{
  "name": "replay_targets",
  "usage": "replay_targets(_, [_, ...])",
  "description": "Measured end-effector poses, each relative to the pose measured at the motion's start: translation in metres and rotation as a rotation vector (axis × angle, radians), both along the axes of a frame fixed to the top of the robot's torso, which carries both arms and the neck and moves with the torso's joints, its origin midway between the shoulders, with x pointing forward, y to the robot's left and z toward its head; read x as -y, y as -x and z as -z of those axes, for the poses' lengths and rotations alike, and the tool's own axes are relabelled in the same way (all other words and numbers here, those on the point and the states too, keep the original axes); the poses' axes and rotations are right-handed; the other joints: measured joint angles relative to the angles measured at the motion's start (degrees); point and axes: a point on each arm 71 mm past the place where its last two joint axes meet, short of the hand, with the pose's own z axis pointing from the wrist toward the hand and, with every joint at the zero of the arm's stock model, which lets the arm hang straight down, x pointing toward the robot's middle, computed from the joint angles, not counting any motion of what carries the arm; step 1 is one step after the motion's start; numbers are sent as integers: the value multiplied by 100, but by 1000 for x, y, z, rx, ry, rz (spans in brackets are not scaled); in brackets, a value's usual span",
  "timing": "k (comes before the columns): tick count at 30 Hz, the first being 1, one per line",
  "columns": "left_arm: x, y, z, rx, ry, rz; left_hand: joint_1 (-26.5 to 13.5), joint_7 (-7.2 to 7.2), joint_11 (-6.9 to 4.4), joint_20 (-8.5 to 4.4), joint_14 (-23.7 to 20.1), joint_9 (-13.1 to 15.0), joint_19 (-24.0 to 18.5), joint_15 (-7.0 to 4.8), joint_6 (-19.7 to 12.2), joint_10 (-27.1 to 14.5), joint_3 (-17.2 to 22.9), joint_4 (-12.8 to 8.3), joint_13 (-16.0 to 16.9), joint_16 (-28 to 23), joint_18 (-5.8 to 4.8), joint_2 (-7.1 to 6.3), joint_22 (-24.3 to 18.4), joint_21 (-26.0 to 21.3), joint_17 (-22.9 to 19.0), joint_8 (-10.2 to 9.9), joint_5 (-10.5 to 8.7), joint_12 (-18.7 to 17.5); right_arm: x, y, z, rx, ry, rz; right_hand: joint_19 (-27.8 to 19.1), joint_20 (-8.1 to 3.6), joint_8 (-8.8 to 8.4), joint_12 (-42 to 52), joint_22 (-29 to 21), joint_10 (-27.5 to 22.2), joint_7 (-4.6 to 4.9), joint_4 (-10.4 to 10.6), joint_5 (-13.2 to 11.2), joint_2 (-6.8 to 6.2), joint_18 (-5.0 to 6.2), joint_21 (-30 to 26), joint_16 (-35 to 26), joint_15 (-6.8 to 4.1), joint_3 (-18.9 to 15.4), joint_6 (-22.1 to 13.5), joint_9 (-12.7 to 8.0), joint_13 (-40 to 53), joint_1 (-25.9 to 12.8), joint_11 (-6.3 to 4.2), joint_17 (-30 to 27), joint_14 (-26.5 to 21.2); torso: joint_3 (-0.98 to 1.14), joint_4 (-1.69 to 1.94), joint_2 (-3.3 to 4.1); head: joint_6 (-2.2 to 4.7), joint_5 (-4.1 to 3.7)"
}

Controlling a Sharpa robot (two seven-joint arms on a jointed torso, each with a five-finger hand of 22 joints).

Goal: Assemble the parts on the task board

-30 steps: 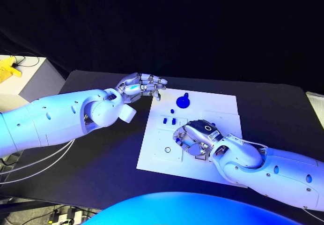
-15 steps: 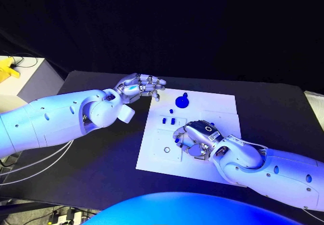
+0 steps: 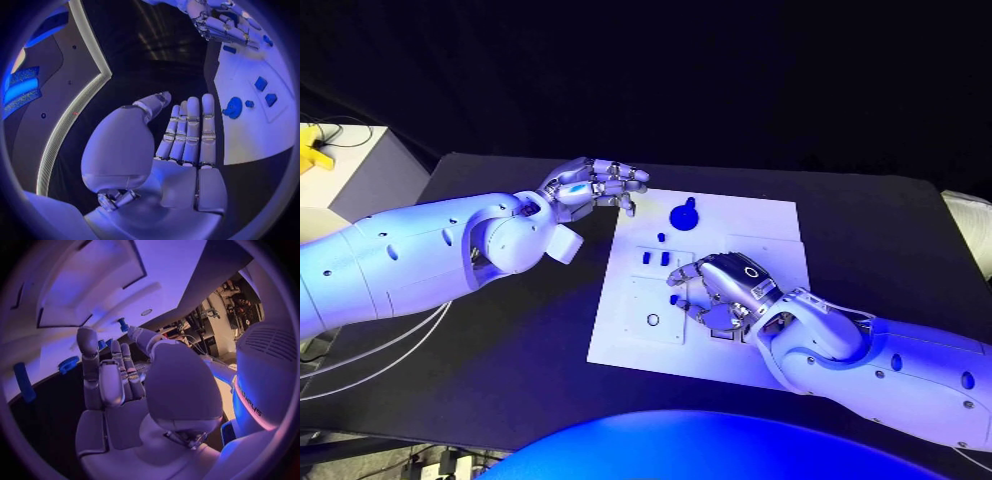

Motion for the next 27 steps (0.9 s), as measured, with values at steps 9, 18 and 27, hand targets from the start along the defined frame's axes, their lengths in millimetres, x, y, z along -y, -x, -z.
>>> replay_targets(9, [0,-1,1,-1,-1,-2,0,0,0,0,0,0,0,0,0,0,0,0,-6,0,0,0,-13,-41,-6,20,0,-21,35,-15,-37,8,-23,70,328,-12,-112,228,553,-33,-2,99,0,37,0,453,225,0,-146,-155,-60,16,79,-16,364,0,-4,-4,-11,0,-137])
replay_targets(18, [1,-2,1,-1,-1,0,0,0,0,0,0,1,0,0,0,0,0,0,-6,0,0,0,-13,-41,-6,19,0,-20,90,-43,-61,-37,74,162,545,-31,-111,321,948,96,-26,99,0,25,0,784,378,-23,-147,-131,-66,16,109,-52,651,23,-15,-19,-26,0,-281])
replay_targets(27, [1,-2,1,-2,-2,-2,0,0,0,0,0,1,0,0,0,0,0,0,-5,0,0,0,-13,-41,-6,19,0,-20,114,-57,-54,-83,184,193,545,-32,-135,321,911,26,-46,224,-167,-23,-1,760,401,-23,-334,-111,-93,3,108,-57,658,22,-14,-16,-21,0,-342])
